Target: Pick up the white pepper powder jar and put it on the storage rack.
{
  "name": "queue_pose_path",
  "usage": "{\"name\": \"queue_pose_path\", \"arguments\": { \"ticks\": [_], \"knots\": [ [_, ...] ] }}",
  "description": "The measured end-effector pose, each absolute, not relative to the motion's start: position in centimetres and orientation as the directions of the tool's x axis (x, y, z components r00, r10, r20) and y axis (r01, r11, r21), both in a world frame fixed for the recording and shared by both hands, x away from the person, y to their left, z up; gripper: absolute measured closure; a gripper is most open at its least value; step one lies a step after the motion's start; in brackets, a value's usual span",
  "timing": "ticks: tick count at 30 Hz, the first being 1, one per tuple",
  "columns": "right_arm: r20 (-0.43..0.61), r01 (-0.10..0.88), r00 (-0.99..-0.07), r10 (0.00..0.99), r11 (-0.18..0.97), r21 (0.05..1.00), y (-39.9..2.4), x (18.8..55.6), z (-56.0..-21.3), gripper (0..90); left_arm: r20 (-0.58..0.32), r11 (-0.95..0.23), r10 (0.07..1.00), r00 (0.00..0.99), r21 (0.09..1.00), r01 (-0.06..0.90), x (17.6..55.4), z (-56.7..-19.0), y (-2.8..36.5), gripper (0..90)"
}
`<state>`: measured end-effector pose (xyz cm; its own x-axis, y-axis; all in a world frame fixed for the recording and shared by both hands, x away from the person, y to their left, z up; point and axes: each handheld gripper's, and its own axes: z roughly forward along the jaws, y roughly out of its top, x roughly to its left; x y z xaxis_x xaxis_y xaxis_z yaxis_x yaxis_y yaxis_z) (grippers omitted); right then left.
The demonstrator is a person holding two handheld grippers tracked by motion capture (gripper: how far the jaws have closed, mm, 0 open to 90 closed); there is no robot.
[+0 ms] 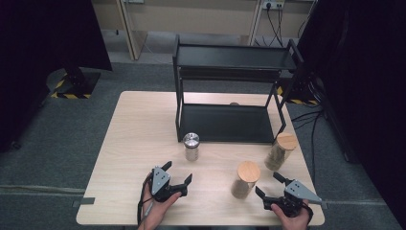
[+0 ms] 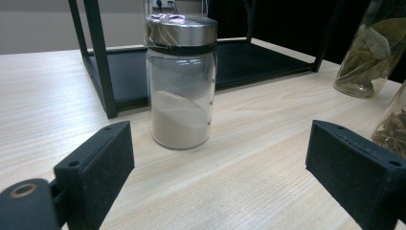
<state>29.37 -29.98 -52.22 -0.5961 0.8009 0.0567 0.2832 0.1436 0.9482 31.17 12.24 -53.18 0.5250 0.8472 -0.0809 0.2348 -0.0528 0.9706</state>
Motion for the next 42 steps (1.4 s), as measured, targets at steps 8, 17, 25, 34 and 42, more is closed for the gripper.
{"name": "queue_pose_path", "arguments": {
  "ticks": [8, 17, 25, 34, 42],
  "knots": [
    [0.050, 0.288, -0.517, 0.855, 0.118, 0.950, -31.3, 29.3, -52.2, 6.3, -0.066, -0.053, 0.853, 0.518, 0.976, 0.212, 30.9, -53.2, 12.2, 9.0],
    [0.029, 0.294, -0.483, 0.875, 0.132, 0.947, -31.0, 29.3, -52.2, 6.5, -0.048, -0.064, 0.847, 0.530, 0.979, 0.192, 30.8, -53.2, 12.1, 9.5],
    [0.024, 0.299, -0.475, 0.879, 0.136, 0.945, -30.9, 29.3, -52.2, 6.5, -0.031, -0.063, 0.844, 0.535, 0.986, 0.157, 31.5, -52.4, 11.7, 10.3],
    [0.026, 0.302, -0.471, 0.882, 0.134, 0.944, -31.0, 29.3, -52.2, 6.5, -0.011, -0.066, 0.851, 0.525, 0.990, 0.128, 33.1, -52.0, 11.3, 12.8],
    [0.038, 0.308, -0.472, 0.881, 0.124, 0.943, -31.1, 29.4, -52.2, 6.5, -0.002, -0.069, 0.859, 0.511, 0.990, 0.121, 35.4, -51.6, 10.6, 13.8]
  ]
}}
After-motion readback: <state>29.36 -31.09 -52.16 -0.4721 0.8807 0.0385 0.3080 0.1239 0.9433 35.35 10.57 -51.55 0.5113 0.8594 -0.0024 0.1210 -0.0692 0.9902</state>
